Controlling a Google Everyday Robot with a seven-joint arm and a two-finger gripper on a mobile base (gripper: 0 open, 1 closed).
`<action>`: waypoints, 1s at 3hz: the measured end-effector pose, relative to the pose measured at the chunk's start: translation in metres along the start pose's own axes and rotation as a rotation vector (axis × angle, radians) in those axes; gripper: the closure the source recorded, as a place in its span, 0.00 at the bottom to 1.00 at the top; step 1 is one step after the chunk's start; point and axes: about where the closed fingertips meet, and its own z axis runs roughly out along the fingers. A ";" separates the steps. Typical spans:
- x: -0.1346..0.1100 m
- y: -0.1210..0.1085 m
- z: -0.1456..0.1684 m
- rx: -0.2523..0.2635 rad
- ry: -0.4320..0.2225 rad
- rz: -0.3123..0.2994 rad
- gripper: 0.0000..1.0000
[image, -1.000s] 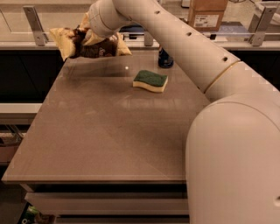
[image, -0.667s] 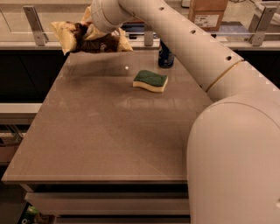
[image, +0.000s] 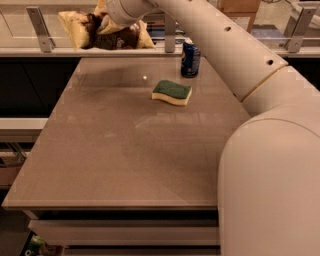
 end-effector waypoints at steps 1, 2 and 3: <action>-0.003 -0.012 -0.014 0.023 0.019 -0.020 1.00; -0.006 -0.021 -0.025 0.038 0.037 -0.040 1.00; -0.021 -0.043 -0.050 0.060 0.092 -0.096 1.00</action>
Offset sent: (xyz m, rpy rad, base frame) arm -0.0127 -0.0205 0.0510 -0.0252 -0.0982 -0.0457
